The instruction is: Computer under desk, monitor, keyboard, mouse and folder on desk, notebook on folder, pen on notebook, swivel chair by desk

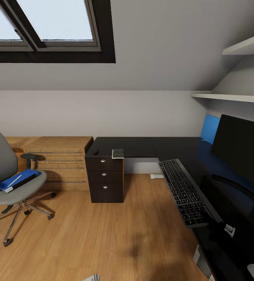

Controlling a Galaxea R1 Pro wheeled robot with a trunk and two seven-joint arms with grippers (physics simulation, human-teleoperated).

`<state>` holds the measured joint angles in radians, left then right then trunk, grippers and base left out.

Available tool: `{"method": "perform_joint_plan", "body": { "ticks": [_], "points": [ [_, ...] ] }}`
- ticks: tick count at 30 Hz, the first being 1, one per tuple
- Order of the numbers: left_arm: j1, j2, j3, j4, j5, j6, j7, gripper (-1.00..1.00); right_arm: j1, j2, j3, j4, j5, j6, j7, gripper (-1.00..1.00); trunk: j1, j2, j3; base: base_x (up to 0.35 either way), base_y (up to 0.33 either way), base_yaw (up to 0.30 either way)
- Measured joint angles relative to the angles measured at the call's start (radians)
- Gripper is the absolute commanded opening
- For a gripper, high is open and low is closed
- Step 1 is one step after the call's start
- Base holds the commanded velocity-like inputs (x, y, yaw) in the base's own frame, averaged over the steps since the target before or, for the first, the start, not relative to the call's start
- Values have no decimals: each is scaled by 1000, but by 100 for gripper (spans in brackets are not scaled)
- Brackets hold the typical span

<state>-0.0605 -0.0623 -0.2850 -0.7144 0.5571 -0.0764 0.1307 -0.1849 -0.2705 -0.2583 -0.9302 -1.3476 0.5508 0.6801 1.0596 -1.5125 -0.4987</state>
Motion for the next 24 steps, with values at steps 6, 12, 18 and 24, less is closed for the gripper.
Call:
{"method": "perform_joint_plan", "body": {
  "ticks": [6,12,18,24],
  "points": [
    [0,0,0,0,0,-1,0,100,0,-1,1,-2,2,-1,-5,-100,0,0,0,0,0,0],
    [0,0,0,0,0,0,0,100,0,-4,0,-4,4,-2,-27,-100,0,0,0,-80,-76,0],
    [0,0,-1,0,0,0,0,100,0,-5,-1,-4,3,1,-33,-100,0,0,0,-126,-106,0],
    [0,0,-1,0,0,-1,0,100,0,-6,-1,-4,3,1,-31,-100,0,0,0,-23,-18,0]
  ]
}}
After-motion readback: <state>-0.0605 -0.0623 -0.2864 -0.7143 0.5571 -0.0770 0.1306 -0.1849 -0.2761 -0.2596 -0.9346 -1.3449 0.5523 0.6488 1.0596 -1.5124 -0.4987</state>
